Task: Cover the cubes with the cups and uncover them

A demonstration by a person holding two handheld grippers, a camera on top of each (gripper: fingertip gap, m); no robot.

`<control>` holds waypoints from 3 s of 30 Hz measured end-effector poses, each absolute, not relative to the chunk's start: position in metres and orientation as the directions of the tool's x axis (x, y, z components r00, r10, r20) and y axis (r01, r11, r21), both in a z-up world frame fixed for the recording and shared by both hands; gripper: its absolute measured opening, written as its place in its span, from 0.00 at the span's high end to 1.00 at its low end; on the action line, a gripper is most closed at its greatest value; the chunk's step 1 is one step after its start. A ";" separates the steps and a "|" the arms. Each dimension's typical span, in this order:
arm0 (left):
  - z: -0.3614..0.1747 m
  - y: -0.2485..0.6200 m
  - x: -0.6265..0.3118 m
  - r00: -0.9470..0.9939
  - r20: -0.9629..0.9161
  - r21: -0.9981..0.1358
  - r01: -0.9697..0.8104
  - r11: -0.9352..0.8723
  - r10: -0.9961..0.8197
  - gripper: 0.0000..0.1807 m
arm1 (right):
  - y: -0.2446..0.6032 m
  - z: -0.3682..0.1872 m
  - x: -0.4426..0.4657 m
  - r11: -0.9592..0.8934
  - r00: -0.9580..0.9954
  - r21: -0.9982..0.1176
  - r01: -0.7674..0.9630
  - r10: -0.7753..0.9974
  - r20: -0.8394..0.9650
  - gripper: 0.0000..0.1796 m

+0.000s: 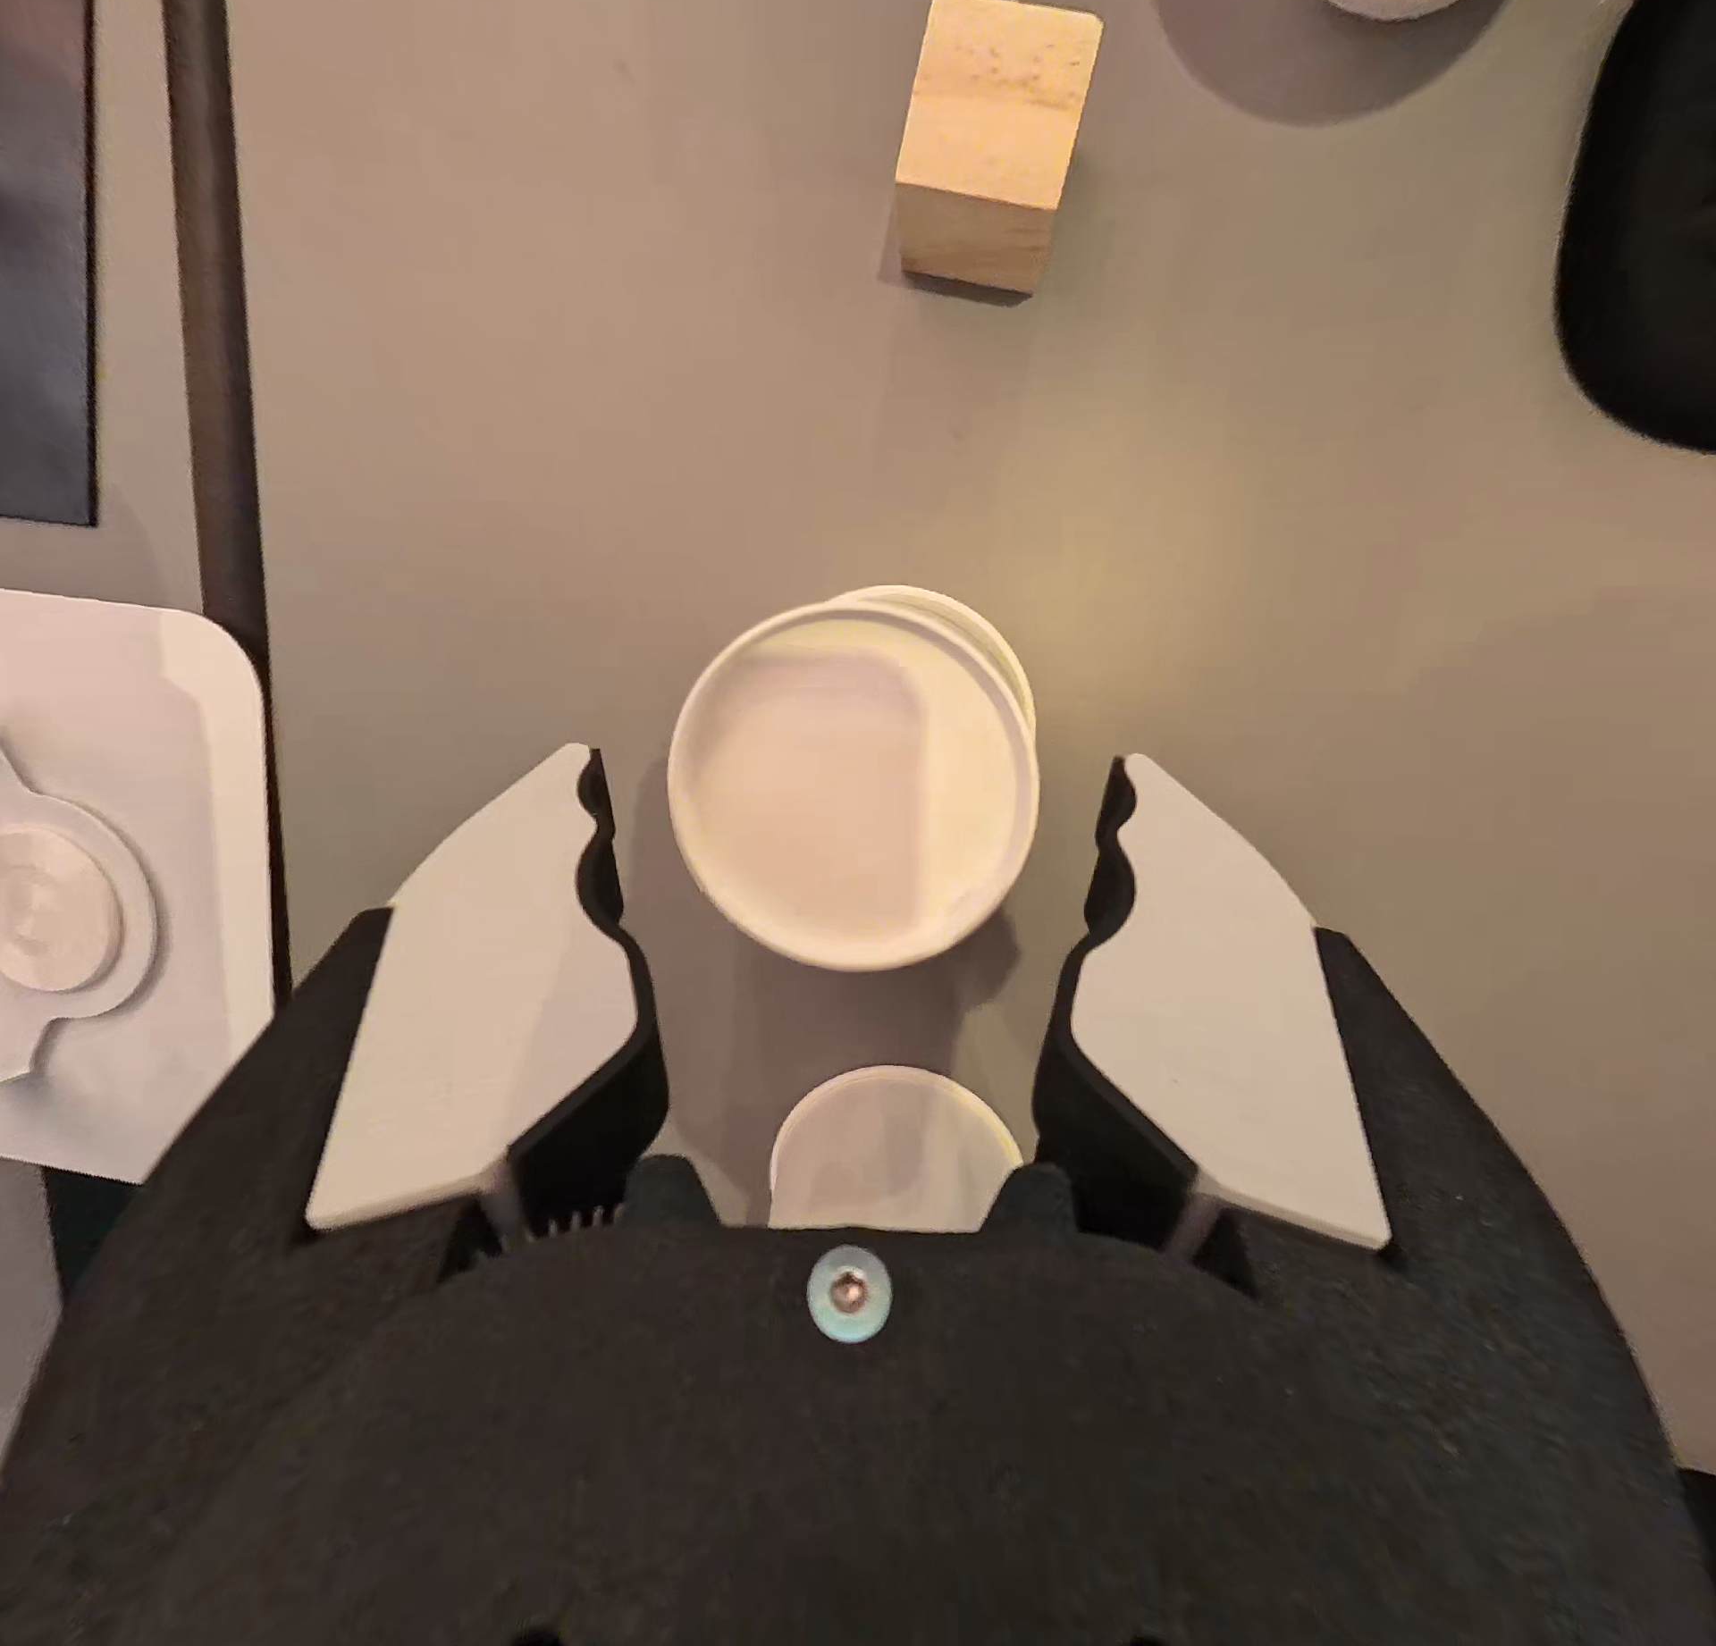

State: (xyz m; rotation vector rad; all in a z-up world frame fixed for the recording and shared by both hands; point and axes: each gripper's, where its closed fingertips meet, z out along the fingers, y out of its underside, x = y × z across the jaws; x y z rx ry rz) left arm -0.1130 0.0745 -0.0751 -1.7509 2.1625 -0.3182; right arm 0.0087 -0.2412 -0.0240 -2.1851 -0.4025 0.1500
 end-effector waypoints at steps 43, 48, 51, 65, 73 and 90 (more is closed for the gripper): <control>0.137 -0.049 -0.123 -0.322 -0.222 -0.765 -0.528 0.369 -0.920 0.53 | -0.115 0.065 -0.091 -0.159 0.715 -0.936 -0.313 0.610 -0.342 0.62; 0.144 -0.075 -0.126 -0.369 -0.255 -0.767 -0.486 0.419 -0.894 0.53 | -0.106 0.092 -0.115 -0.110 0.539 -0.875 -0.471 0.750 -0.384 0.68; 0.139 -0.082 -0.127 -0.388 -0.247 -0.768 -0.481 0.424 -0.888 0.53 | -0.115 0.106 -0.120 -0.090 0.431 -0.838 -0.539 0.825 -0.366 0.78; 0.130 -0.105 -0.135 -0.450 -0.120 -0.853 -0.410 0.324 -0.885 0.51 | -0.157 0.120 -0.115 -0.103 0.298 -0.848 -0.519 0.909 -0.293 1.00; 0.144 -0.066 -0.181 -0.277 -0.210 -0.866 -0.393 0.310 -0.938 0.54 | -0.134 0.111 -0.007 -0.326 0.857 -0.925 0.196 0.516 0.000 1.00; 0.118 -0.055 -0.212 -0.220 -0.269 -0.785 -0.514 0.345 -0.938 0.54 | -0.115 -0.008 0.048 -0.830 0.831 -0.052 0.555 0.552 0.061 1.00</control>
